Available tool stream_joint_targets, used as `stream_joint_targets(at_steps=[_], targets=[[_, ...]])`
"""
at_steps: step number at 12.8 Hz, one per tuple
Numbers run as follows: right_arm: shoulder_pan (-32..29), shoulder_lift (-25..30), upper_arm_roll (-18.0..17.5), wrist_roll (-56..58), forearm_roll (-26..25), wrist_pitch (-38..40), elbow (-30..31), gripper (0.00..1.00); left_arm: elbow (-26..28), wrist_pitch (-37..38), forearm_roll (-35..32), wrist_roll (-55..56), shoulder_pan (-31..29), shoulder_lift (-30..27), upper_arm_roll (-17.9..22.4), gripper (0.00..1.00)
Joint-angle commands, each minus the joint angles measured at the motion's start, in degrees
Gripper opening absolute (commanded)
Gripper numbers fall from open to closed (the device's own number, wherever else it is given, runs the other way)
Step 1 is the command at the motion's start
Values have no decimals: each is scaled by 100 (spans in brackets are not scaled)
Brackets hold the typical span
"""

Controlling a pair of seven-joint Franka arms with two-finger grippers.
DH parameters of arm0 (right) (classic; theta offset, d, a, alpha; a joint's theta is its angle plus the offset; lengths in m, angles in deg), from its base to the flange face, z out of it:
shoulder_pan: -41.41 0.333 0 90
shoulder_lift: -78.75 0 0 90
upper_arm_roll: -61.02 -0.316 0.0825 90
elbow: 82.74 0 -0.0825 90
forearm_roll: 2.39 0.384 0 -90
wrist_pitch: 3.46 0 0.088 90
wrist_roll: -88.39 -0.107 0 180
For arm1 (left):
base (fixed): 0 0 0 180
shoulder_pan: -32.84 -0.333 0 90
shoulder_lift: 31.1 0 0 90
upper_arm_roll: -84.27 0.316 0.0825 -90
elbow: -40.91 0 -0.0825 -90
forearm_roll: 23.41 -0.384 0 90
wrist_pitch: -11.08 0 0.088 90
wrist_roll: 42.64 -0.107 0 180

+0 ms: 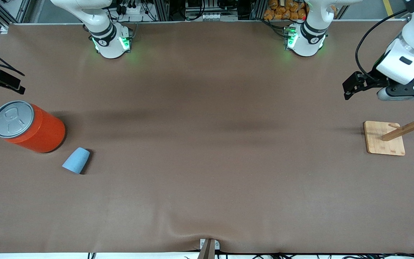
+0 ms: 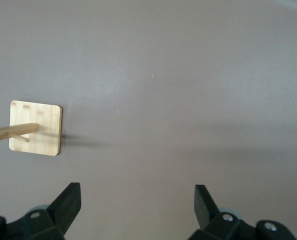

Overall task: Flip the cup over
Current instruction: 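Reach the right gripper down toward the blue cup lying beside the can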

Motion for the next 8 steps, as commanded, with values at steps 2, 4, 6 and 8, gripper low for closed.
stream_joint_targets(at_steps=[2, 4, 6, 8], targets=[[-3, 23, -15, 34, -106, -14, 49, 100, -405, 348, 87, -126, -79, 179, 4, 100], [-3, -3, -7, 34, -106, -14, 58, 100, -520, 385, 87, -126, -88, 241, 12, 100], [-3, -125, -7, 34, -106, -32, 67, 100, -442, 402, 78, -57, -79, 232, 12, 100], [-3, -406, -7, 25, -98, -137, 67, 100, -397, 490, 43, 58, -70, 197, -31, 100]])
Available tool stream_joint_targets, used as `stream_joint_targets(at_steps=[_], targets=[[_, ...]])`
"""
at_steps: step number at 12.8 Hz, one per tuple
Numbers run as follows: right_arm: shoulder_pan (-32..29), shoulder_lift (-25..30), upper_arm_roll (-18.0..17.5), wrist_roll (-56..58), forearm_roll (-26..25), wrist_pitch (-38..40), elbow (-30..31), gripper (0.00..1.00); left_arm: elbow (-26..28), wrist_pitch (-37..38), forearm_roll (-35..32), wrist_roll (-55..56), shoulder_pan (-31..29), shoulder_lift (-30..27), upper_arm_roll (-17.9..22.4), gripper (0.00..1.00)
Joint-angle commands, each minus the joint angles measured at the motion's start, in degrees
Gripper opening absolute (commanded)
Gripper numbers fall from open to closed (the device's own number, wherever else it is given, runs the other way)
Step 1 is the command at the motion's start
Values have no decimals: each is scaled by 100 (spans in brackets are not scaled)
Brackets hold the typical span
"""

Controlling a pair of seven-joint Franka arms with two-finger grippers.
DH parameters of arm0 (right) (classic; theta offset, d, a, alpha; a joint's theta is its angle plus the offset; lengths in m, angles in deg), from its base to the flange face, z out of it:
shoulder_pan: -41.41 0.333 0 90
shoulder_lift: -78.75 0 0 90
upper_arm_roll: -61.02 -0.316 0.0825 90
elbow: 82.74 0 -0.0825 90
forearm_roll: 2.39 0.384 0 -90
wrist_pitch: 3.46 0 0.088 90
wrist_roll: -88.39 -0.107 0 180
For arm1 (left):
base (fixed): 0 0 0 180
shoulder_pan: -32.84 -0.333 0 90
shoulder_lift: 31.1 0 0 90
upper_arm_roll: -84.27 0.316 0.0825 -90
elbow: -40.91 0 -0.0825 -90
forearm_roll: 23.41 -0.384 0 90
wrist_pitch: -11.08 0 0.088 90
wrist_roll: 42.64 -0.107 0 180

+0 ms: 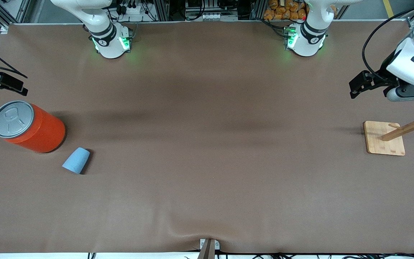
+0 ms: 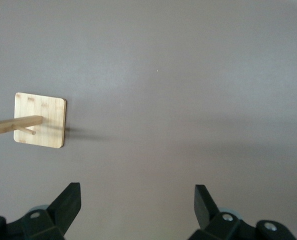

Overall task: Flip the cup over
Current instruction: 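Reach the right gripper down toward the blue cup lying beside the can, then grasp the blue cup by its base with the right gripper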

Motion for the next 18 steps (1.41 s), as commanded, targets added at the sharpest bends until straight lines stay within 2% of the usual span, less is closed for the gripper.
stream_joint_targets(at_steps=[1, 5, 7, 10, 12, 14, 18], targets=[[-3, -466, -9, 16, -98, -266, 10, 100, -80, 136, 43, -20, -35, 30, -54, 100], [-188, -1581, -9, 391, -80, -1012, 90, 100, -54, 109, -1, -65, -35, 22, -45, 100], [-188, -2196, -9, 535, -80, -1758, 89, 100, -45, 66, -1, -73, -35, 22, -45, 100], [-153, -2838, -9, 579, -71, -2717, 72, 100, 16, -57, -1, -73, -35, 22, -45, 100], [-48, -3243, -18, 570, 86, -3219, 72, 100, 78, -128, -1, -73, -35, 22, -54, 100], [-3, -3682, -18, 579, 463, -3623, 72, 100, 95, -163, -1, -73, -35, 22, -54, 100], [-30, -4000, -18, 876, 500, -3792, 81, 100, 209, -286, -1, -82, -35, 22, -62, 100]])
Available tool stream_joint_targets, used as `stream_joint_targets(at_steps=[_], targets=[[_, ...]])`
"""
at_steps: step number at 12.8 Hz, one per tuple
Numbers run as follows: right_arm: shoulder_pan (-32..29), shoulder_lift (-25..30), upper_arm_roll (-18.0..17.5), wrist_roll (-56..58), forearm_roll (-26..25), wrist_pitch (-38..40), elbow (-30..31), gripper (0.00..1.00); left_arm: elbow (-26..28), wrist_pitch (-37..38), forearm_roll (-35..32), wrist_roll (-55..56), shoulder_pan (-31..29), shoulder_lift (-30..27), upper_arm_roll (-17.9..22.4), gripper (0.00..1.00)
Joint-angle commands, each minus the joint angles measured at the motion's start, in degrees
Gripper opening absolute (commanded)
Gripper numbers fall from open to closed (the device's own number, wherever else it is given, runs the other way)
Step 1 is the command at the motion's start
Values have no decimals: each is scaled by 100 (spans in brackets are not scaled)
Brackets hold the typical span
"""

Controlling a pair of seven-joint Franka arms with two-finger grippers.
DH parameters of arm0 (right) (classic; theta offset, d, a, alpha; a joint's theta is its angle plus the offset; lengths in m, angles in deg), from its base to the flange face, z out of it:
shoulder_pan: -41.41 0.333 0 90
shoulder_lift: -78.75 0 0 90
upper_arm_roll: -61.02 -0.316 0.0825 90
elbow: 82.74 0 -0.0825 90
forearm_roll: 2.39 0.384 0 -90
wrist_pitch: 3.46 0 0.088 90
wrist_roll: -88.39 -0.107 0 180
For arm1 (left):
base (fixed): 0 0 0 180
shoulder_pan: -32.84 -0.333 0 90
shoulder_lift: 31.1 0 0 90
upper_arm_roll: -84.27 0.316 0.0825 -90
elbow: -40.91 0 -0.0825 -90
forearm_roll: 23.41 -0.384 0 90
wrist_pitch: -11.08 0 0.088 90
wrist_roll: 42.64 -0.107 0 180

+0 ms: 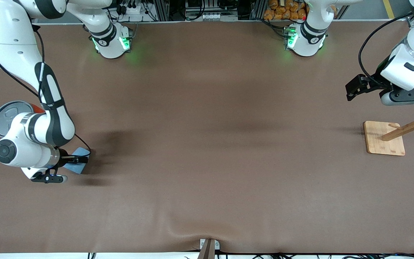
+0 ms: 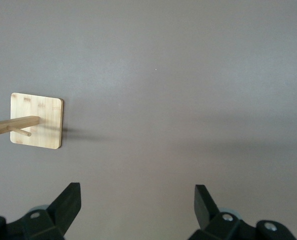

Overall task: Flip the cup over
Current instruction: 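Grasp the blue cup by its base with the right gripper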

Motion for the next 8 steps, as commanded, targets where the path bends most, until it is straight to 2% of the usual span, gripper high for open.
stream_joint_targets(at_steps=[1, 2, 3, 5, 6, 8], targets=[[-39, -202, -5, 402, 135, -28, -129, 100, 116, -143, 8, -74, -38, -40, -45, 100], [-39, -220, -5, 587, 135, -37, -129, 100, 125, -152, 8, -74, -38, -40, -45, 100], [-30, -220, -5, 745, 135, -38, -129, 94, 142, -161, 8, -74, -38, -40, -45, 100], [-30, -220, -5, 1192, 135, -3, -129, 63, 203, -187, 17, -74, -29, -32, -45, 100], [-47, -211, -5, 1491, 144, 24, -137, 56, 256, -257, 17, -74, -29, -32, -45, 100], [-30, -176, -5, 1984, 144, 137, -146, 54, 397, -477, 43, -74, -29, -23, -45, 100]])
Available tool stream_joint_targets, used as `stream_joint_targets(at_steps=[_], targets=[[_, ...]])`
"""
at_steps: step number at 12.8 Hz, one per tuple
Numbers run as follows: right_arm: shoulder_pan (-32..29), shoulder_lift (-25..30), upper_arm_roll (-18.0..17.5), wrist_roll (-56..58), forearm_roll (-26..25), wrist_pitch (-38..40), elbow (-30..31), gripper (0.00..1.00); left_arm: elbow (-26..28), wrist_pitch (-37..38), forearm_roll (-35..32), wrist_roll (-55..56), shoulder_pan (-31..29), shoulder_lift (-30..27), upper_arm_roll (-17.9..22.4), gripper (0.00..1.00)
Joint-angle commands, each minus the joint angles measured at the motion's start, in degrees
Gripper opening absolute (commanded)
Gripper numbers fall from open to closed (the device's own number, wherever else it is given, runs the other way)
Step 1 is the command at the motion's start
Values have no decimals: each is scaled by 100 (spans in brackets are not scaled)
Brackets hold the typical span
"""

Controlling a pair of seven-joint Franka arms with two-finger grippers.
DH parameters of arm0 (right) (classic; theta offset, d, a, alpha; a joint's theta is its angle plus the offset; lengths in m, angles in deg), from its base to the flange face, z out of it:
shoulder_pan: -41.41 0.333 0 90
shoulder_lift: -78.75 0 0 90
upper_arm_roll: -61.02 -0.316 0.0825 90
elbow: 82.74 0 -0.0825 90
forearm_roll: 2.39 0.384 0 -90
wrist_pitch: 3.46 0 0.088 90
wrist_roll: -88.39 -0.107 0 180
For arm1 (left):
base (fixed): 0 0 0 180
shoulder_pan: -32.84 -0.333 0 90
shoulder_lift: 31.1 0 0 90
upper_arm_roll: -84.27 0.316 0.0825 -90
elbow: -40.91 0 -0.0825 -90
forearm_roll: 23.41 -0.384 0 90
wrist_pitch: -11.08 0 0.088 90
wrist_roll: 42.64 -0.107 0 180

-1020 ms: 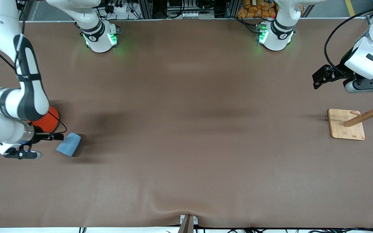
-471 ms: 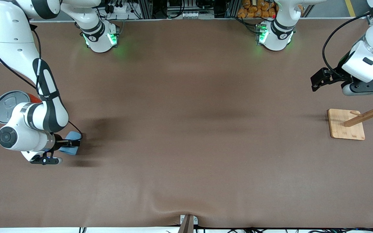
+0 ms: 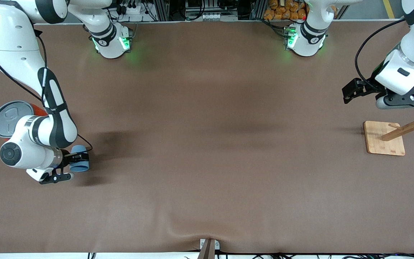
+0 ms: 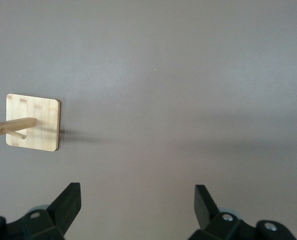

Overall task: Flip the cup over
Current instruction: 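Grasp the blue cup by its base with the right gripper, then carry the cup toward the middle while the left gripper reaches toward it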

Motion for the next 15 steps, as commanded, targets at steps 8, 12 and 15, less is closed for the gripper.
stream_joint_targets(at_steps=[8, 12, 15], targets=[[-8, 224, -1555, 3849, 558, 503, -419, 60, 166, -495, 78, -70, 47, 332, -52, 100], [999, 49, -2059, 4236, 541, -593, -472, 60, 122, -593, 87, -26, 47, 342, -193, 100], [2099, -188, -1989, 4283, 436, -1324, -673, 60, 122, -558, 87, -52, 30, 341, -220, 100]])
